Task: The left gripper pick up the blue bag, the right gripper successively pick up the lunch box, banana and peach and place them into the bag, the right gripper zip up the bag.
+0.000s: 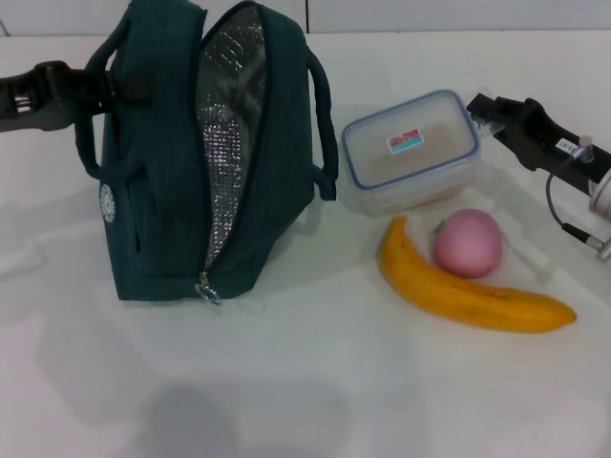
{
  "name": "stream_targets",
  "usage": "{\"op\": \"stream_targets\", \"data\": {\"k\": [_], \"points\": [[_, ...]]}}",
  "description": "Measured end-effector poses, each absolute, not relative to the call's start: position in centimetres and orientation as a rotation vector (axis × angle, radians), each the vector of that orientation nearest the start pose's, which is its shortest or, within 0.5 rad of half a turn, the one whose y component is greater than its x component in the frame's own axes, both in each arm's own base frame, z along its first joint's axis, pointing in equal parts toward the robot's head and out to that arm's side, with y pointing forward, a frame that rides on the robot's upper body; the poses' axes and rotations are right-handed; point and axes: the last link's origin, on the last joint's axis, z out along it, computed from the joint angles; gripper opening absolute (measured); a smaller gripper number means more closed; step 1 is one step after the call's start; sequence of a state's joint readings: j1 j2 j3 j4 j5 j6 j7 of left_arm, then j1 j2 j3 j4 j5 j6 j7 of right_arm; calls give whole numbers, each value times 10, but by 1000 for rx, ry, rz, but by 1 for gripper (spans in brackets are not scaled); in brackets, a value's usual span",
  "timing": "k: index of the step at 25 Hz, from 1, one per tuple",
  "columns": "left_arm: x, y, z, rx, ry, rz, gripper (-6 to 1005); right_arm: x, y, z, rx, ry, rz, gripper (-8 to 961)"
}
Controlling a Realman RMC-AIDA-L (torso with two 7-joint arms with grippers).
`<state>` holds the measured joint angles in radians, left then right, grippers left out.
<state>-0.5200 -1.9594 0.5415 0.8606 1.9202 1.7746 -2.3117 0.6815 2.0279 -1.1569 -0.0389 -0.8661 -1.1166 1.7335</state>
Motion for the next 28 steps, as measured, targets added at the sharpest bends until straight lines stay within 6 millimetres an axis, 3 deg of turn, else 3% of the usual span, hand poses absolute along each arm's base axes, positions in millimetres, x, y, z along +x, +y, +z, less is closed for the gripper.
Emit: {"op": "stream_targets", "data": {"k": [8, 28], "points": [[-252, 339, 102, -2405, -1576, -989, 44, 266, 377, -32, -1794, 1685, 1367, 99], [-249, 337, 84, -2443, -1630, -994, 44, 268, 347, 19, -1648, 1462, 1832, 111]]}}
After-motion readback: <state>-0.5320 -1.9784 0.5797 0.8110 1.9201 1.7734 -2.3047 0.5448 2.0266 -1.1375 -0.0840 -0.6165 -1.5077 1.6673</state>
